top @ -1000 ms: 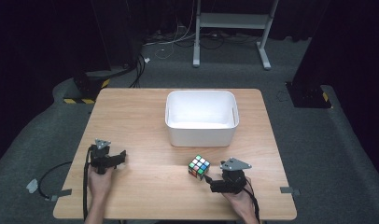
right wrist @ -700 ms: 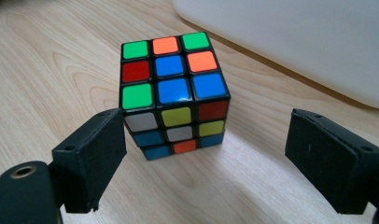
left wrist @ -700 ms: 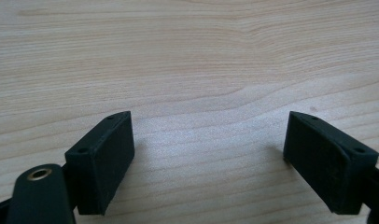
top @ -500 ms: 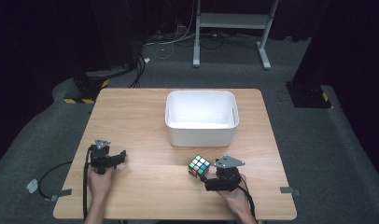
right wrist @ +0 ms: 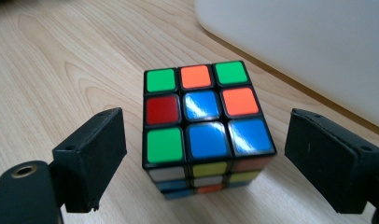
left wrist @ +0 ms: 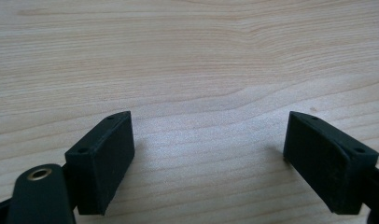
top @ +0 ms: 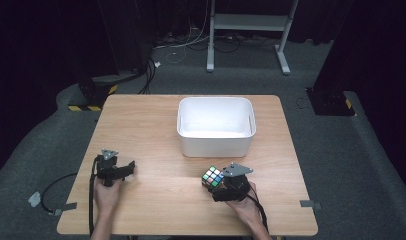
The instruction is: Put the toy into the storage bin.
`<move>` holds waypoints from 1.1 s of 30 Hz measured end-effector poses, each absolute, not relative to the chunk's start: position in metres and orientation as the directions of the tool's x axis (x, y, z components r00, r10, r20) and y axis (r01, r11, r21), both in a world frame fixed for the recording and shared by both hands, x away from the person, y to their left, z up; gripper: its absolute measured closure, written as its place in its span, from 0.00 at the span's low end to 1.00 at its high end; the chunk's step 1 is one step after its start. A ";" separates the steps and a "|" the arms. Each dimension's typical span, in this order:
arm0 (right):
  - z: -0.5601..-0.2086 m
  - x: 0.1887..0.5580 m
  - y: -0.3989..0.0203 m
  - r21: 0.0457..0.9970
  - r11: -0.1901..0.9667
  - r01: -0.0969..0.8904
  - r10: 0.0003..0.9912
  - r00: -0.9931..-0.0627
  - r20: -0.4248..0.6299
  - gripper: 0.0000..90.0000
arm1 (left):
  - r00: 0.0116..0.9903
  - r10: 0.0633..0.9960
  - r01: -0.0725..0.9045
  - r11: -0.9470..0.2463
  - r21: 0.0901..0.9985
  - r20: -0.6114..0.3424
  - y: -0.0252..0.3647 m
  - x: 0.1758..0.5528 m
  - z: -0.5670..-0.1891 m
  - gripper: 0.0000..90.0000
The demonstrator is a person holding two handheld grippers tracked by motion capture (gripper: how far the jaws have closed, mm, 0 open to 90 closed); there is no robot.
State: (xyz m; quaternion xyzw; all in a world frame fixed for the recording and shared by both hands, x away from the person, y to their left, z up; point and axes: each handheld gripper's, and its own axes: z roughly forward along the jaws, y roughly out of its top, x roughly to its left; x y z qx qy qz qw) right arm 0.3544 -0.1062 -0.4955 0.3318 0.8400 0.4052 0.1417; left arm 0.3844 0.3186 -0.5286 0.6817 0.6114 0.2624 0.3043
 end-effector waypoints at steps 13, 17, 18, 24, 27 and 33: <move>-0.504 0.367 -0.089 0.761 0.462 0.455 0.661 -0.749 0.047 0.15 | 0.116 0.993 0.675 -0.068 0.735 -0.014 0.319 0.384 -0.528 0.18; -0.509 0.369 -0.086 0.750 0.473 0.462 0.662 -0.748 0.043 0.16 | 0.116 0.993 0.675 -0.069 0.735 -0.014 0.319 0.384 -0.528 0.18; -0.510 0.370 -0.085 0.751 0.475 0.459 0.660 -0.750 0.041 0.16 | 0.116 0.993 0.675 -0.069 0.735 -0.013 0.319 0.384 -0.528 0.18; -0.512 0.371 -0.083 0.748 0.483 0.455 0.657 -0.753 0.033 0.20 | 0.116 0.993 0.675 -0.069 0.735 -0.014 0.319 0.384 -0.528 0.18; -0.513 0.372 -0.082 0.743 0.488 0.458 0.664 -0.747 0.025 0.22 | 0.116 0.993 0.675 -0.069 0.735 -0.013 0.319 0.384 -0.528 0.18; -0.515 0.372 -0.080 0.727 0.511 0.458 0.667 -0.745 0.000 0.27 | 0.117 0.993 0.674 -0.071 0.735 -0.012 0.319 0.384 -0.528 0.18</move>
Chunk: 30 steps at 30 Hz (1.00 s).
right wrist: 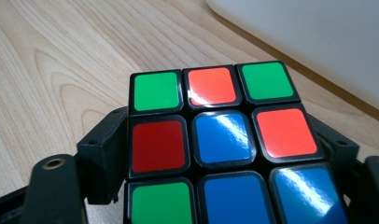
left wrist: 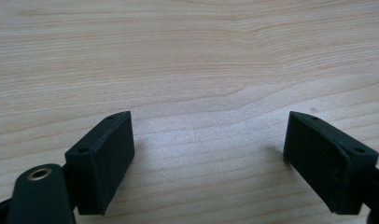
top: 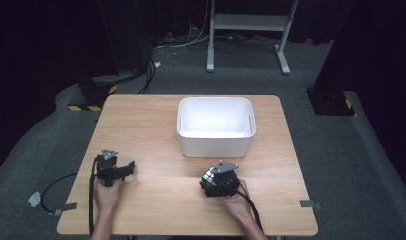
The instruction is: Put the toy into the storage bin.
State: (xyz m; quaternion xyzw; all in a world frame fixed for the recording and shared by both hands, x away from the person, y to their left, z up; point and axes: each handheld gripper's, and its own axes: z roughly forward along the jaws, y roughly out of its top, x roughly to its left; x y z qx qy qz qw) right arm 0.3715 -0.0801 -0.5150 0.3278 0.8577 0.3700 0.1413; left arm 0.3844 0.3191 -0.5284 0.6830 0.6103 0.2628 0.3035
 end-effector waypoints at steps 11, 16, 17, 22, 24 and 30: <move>-0.516 0.369 -0.081 0.733 0.521 0.438 0.661 -0.750 -0.021 0.36 | 0.115 0.993 0.674 -0.067 0.736 -0.014 0.319 0.384 -0.529 0.18; -0.515 0.369 -0.082 0.735 0.516 0.441 0.661 -0.750 -0.014 0.37 | 0.115 0.993 0.674 -0.068 0.736 -0.014 0.319 0.384 -0.529 0.18; -0.515 0.369 -0.082 0.735 0.515 0.441 0.661 -0.750 -0.012 0.37 | 0.116 0.993 0.675 -0.070 0.735 -0.013 0.319 0.384 -0.528 0.18; -0.514 0.369 -0.082 0.735 0.518 0.437 0.662 -0.750 -0.021 0.37 | 0.115 0.993 0.674 -0.068 0.736 -0.014 0.319 0.384 -0.529 0.18; -0.514 0.369 -0.083 0.737 0.516 0.436 0.663 -0.748 -0.021 0.37 | 0.115 0.993 0.674 -0.068 0.736 -0.014 0.319 0.384 -0.529 0.18; -0.510 0.369 -0.086 0.751 0.498 0.433 0.660 -0.752 -0.004 0.37 | 0.116 0.993 0.675 -0.070 0.735 -0.013 0.319 0.384 -0.528 0.18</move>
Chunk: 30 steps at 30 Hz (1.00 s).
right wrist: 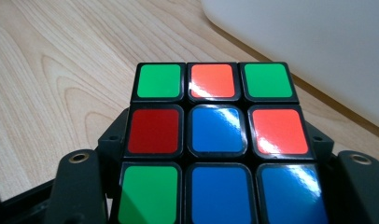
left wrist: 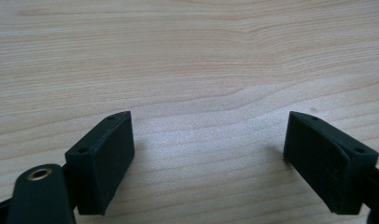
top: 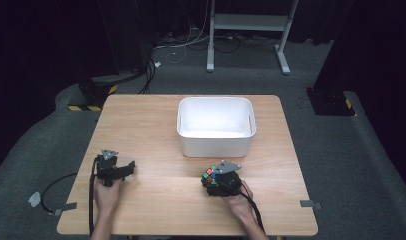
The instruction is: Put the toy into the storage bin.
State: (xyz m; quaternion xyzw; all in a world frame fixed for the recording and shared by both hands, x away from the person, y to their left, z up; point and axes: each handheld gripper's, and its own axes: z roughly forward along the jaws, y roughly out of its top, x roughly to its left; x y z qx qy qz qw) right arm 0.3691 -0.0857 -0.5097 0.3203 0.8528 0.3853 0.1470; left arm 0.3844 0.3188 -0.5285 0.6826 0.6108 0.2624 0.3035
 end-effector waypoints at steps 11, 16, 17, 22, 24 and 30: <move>-0.506 0.368 -0.093 0.760 0.481 0.437 0.646 -0.763 0.030 0.37 | 0.117 0.993 0.675 -0.072 0.734 -0.010 0.319 0.384 -0.528 0.18; -0.502 0.368 -0.095 0.759 0.487 0.432 0.635 -0.772 0.032 0.37 | 0.116 0.993 0.675 -0.074 0.734 -0.007 0.319 0.384 -0.528 0.18; -0.501 0.368 -0.096 0.760 0.484 0.434 0.634 -0.773 0.037 0.37 | 0.116 0.993 0.675 -0.074 0.734 -0.007 0.318 0.384 -0.528 0.18; -0.496 0.367 -0.099 0.766 0.483 0.424 0.623 -0.781 0.040 0.37 | 0.116 0.993 0.676 -0.075 0.733 -0.006 0.318 0.384 -0.528 0.18; -0.493 0.368 -0.100 0.765 0.485 0.423 0.618 -0.785 0.042 0.37 | 0.116 0.993 0.675 -0.074 0.734 -0.006 0.318 0.384 -0.528 0.18; -0.486 0.369 -0.105 0.766 0.489 0.417 0.606 -0.794 0.046 0.37 | 0.116 0.993 0.676 -0.076 0.733 -0.004 0.318 0.384 -0.529 0.18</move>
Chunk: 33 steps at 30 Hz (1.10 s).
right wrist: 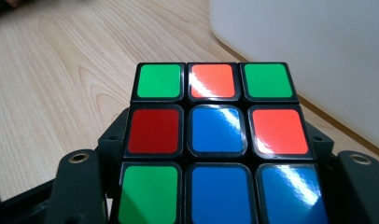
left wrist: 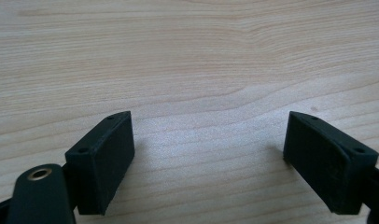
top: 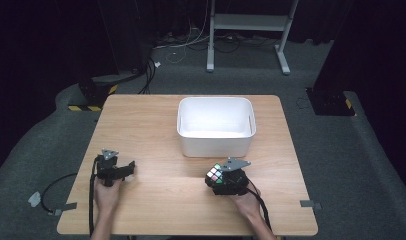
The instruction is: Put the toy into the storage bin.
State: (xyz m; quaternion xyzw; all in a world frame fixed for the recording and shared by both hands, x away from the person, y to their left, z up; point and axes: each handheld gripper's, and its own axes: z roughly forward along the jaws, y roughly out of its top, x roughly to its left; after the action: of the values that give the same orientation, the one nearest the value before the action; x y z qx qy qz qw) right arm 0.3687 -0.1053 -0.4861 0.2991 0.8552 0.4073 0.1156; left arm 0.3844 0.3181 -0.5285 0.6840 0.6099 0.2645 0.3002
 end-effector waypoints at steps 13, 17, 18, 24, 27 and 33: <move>-0.479 0.372 -0.115 0.769 0.466 0.438 0.608 -0.789 0.081 0.37 | 0.116 0.993 0.676 -0.077 0.733 -0.003 0.318 0.384 -0.528 0.18; -0.474 0.372 -0.120 0.778 0.451 0.437 0.614 -0.785 0.085 0.37 | 0.116 0.993 0.675 -0.077 0.733 -0.002 0.318 0.384 -0.529 0.18; -0.473 0.372 -0.121 0.780 0.447 0.437 0.615 -0.784 0.087 0.37 | 0.116 0.993 0.676 -0.077 0.733 -0.003 0.318 0.384 -0.529 0.18; -0.467 0.373 -0.126 0.781 0.447 0.437 0.616 -0.783 0.086 0.37 | 0.116 0.993 0.676 -0.077 0.733 -0.003 0.318 0.384 -0.529 0.18; -0.465 0.373 -0.129 0.783 0.447 0.432 0.616 -0.784 0.081 0.37 | 0.116 0.993 0.676 -0.077 0.733 -0.003 0.318 0.384 -0.529 0.18; -0.461 0.374 -0.132 0.785 0.436 0.439 0.621 -0.779 0.091 0.37 | 0.116 0.993 0.676 -0.077 0.733 -0.003 0.318 0.384 -0.529 0.18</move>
State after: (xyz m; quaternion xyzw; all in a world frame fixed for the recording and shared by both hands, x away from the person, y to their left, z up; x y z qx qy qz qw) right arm 0.3740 -0.1322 -0.4614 0.3151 0.8408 0.4272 0.1062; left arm 0.3844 0.3180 -0.5286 0.6843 0.6097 0.2651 0.2996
